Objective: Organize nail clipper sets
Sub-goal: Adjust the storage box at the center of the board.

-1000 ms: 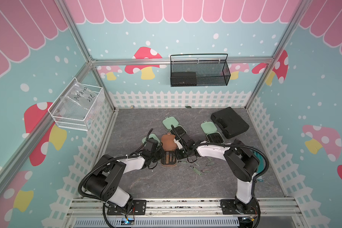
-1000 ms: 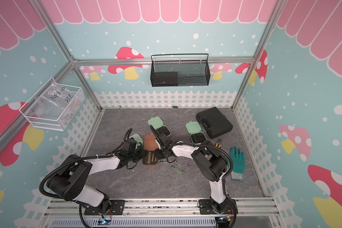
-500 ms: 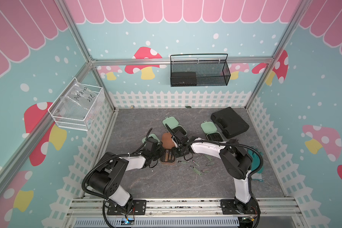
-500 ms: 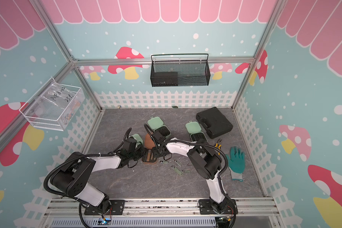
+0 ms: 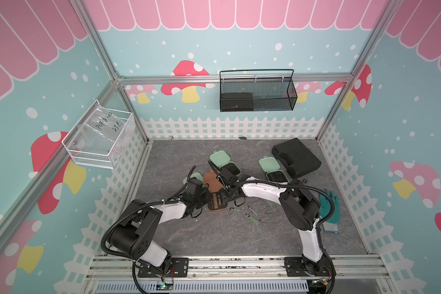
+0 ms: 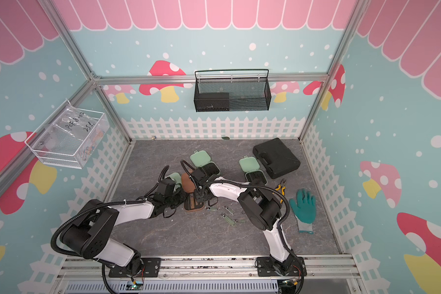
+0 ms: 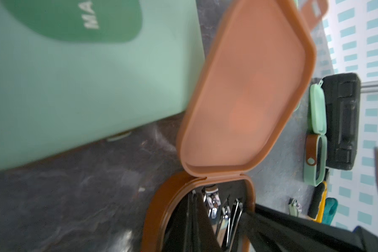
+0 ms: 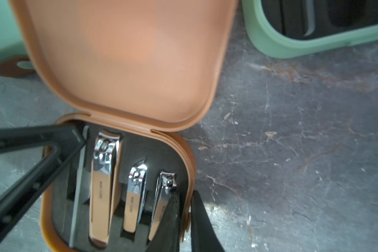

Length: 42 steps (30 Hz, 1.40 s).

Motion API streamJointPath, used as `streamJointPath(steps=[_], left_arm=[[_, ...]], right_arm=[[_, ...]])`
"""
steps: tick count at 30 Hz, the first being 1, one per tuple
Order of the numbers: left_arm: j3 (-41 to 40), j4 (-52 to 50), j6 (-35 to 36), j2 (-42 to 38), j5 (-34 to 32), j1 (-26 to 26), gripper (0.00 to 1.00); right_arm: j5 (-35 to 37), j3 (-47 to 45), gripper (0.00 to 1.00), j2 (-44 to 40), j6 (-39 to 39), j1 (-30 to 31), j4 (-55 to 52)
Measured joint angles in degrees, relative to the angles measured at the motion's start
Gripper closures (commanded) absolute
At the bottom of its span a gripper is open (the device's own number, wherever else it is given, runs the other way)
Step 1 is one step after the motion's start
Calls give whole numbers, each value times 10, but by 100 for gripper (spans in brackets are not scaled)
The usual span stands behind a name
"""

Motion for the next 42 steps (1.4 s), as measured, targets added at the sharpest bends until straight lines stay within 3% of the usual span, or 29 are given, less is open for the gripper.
streamJointPath(steps=[6,12,18,24,32,38,42], left_arm=[[4,-124,26,-73,6,-13,69],[15,-252,45,-206,-32,-4,58],[-4,-355,61,-339,-57,92,57],[-65,-403,69,-390,-49,158,57],[-75,-382,71,-352,-47,196,60],[-75,-320,82,-270,-30,244,62],[-75,-256,89,-222,4,278,62]], right_arm=[[0,21,99,14,-49,3,14],[0,31,99,21,-174,3,19],[-20,37,95,27,-303,3,33],[-56,58,79,36,-365,3,33],[-81,74,64,16,-325,3,13],[-91,33,63,-76,-209,3,13],[-130,-63,60,-164,-116,-1,51]])
